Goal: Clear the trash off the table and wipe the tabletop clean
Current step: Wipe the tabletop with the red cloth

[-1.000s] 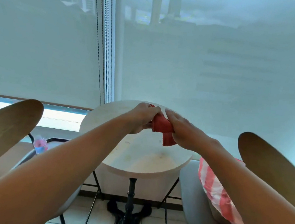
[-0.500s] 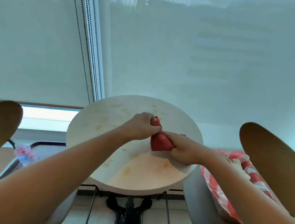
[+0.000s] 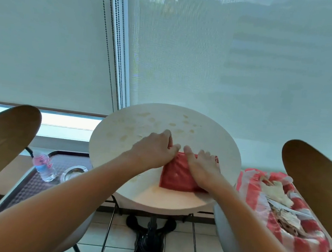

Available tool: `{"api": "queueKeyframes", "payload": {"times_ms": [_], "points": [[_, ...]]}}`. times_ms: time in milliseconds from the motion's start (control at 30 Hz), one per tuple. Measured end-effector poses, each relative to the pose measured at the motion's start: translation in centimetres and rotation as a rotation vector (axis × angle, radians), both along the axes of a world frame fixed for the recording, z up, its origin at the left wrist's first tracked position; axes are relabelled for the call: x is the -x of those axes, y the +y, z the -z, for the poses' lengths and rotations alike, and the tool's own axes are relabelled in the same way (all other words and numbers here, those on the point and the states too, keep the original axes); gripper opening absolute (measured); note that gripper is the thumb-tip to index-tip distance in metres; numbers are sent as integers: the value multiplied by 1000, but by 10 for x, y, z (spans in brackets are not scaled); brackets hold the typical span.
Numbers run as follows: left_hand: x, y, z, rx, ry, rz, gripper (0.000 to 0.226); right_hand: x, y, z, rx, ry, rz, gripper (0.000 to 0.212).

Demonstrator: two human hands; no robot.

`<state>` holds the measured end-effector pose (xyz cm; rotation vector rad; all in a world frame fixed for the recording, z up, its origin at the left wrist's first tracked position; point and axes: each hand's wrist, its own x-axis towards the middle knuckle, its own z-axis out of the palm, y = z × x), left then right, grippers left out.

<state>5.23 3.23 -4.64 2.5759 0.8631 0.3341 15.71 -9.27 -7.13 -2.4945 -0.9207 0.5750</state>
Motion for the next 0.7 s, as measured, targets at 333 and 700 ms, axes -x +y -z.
{"api": "queueKeyframes", "payload": {"times_ms": [333, 700], "points": [[49, 44, 22, -130, -255, 56, 20, 13, 35, 33, 172, -308, 13, 104], [77, 86, 51, -86, -346, 71, 44, 12, 95, 34, 114, -390, -334, 110]]}}
